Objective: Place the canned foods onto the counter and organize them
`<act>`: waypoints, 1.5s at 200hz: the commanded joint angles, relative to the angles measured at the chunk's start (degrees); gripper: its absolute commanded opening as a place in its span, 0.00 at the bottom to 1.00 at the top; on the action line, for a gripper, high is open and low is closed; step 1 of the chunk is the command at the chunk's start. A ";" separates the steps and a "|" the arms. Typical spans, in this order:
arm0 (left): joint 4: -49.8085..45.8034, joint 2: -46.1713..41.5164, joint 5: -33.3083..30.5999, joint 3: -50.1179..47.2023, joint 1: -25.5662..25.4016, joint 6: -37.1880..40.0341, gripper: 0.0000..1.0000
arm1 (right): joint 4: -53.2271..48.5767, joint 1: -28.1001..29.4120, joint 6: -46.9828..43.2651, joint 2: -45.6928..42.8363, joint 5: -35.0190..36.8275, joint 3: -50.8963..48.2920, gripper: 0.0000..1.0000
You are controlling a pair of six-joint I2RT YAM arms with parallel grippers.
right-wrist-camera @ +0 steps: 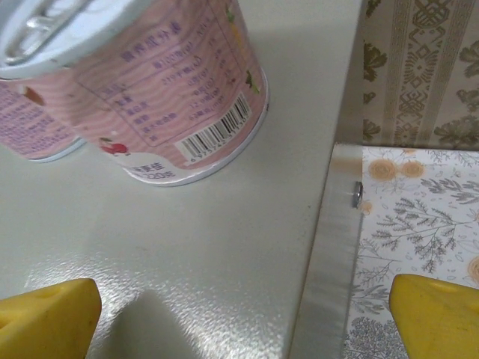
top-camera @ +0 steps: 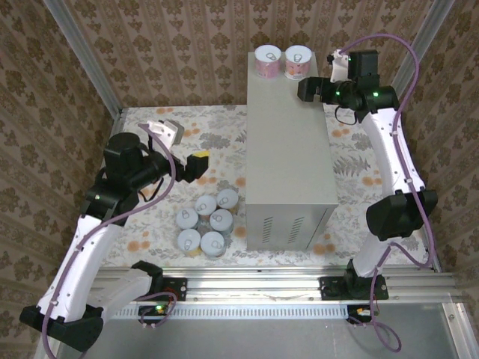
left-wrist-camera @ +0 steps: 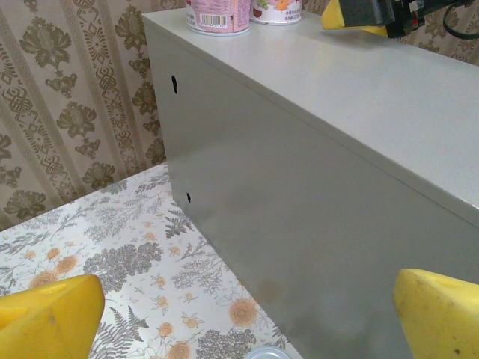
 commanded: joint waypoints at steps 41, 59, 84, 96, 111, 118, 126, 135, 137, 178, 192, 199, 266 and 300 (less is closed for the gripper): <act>0.81 -1.67 -0.25 -1.67 0.00 -0.59 1.00 | -2.67 -0.10 0.14 4.12 -0.86 5.16 1.00; 0.81 -1.82 -0.43 -1.86 -0.01 -0.46 1.00 | -3.04 -0.10 0.33 5.18 -0.65 6.07 1.00; 0.90 -2.13 -0.65 -2.26 0.02 -0.28 1.00 | -3.74 -0.03 0.45 6.41 -0.45 7.28 1.00; 0.85 -2.19 -0.70 -2.52 0.04 -0.27 1.00 | -3.78 -0.01 0.50 6.49 -0.25 7.39 1.00; 0.97 -2.16 -0.70 -2.52 0.14 -0.17 1.00 | -3.62 -0.01 0.54 6.59 -0.07 7.39 1.00; 0.99 -2.12 -0.70 -2.49 0.12 -0.17 1.00 | -3.57 -0.01 0.50 6.77 0.00 7.38 1.00; 1.12 -2.08 -0.70 -2.59 0.17 -0.13 1.00 | -3.60 -0.01 0.54 6.89 0.07 7.45 1.00; 1.18 -2.09 -0.65 -2.66 0.17 -0.21 1.00 | -3.57 -0.01 0.63 7.05 0.03 7.55 1.00; 1.24 -2.13 -0.62 -2.69 0.17 -0.17 1.00 | -3.57 -0.01 0.56 7.09 0.06 7.50 1.00; 1.43 -1.95 -0.61 -2.86 0.17 -0.26 1.00 | -3.66 -0.01 0.69 7.67 0.20 7.74 1.00; 1.38 -1.99 -0.53 -2.88 0.14 -0.25 1.00 | -3.61 -0.02 0.71 7.72 0.31 7.74 1.00; 1.41 -1.84 -0.52 -2.83 0.29 -0.26 1.00 | -3.64 -0.04 0.71 7.78 0.38 7.75 1.00; 1.34 -1.87 0.17 -2.74 0.25 -0.02 1.00 | -4.98 -0.01 0.27 9.50 0.42 10.37 1.00; 1.19 -1.95 0.18 -2.70 0.26 0.05 1.00 | -5.02 -0.01 0.40 9.95 0.33 10.93 1.00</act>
